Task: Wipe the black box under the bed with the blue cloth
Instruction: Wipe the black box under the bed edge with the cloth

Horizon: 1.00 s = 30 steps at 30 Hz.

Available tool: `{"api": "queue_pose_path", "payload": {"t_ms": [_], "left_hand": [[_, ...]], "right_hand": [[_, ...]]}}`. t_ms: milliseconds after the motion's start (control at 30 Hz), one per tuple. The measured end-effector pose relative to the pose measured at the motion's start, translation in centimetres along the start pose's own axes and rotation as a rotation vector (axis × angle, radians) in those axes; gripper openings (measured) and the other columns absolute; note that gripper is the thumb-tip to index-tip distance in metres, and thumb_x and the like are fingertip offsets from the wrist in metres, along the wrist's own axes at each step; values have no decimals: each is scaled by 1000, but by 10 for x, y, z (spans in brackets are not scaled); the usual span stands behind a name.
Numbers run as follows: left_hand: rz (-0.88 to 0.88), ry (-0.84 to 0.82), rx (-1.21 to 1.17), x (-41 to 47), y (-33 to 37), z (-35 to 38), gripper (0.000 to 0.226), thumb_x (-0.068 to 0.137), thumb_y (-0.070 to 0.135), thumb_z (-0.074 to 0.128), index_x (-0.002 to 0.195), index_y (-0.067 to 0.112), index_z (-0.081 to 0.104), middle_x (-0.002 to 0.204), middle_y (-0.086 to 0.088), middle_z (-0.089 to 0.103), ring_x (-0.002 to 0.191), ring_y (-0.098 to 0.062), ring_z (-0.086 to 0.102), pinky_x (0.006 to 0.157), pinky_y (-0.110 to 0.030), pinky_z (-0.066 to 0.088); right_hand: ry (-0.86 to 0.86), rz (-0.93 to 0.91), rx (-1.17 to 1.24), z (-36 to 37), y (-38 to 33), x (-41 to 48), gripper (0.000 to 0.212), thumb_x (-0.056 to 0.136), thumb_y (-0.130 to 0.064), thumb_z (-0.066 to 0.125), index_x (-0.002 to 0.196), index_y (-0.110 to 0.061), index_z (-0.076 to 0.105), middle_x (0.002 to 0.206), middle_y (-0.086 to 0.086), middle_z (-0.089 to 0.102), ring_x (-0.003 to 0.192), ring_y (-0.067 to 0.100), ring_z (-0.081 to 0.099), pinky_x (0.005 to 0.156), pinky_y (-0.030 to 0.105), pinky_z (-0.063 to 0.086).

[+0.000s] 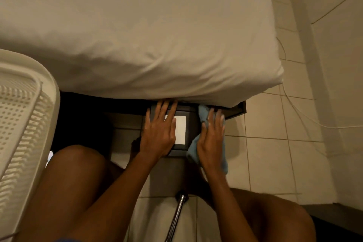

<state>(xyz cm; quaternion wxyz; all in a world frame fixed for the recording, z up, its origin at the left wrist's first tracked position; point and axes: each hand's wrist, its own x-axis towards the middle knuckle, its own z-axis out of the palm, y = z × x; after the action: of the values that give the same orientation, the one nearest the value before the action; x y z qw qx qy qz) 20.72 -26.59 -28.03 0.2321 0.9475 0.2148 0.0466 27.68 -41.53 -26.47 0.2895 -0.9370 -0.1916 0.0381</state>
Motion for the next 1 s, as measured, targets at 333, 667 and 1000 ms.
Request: {"api": "queue_pose_path", "payload": {"t_ms": [333,667,1000], "left_hand": [[-7,-5,7,0,-1,0,54,103,32,26,156,26,22,162,-2,26,152,-20,20,120,-51,22],[-10,-3,-3,0,-1,0,54,103,33,25,156,27,21,162,-2,25,152,-20,18,119,-53,23],[-8,1,-15,0,1,-2,55,102,32,26,156,25,24,161,-2,28,151,-21,21,119,-53,24]], "right_hand": [[62,100,83,12,-16,-9,62,100,-45,26,147,-5,32,154,21,30,145,32,23,117,54,17],[58,91,22,16,-5,-25,72,97,-64,13,152,-18,16,161,-3,4,148,14,3,119,30,-1],[81,155,-19,6,-22,-18,58,100,-41,18,152,-16,22,161,6,15,149,20,6,120,35,1]]}}
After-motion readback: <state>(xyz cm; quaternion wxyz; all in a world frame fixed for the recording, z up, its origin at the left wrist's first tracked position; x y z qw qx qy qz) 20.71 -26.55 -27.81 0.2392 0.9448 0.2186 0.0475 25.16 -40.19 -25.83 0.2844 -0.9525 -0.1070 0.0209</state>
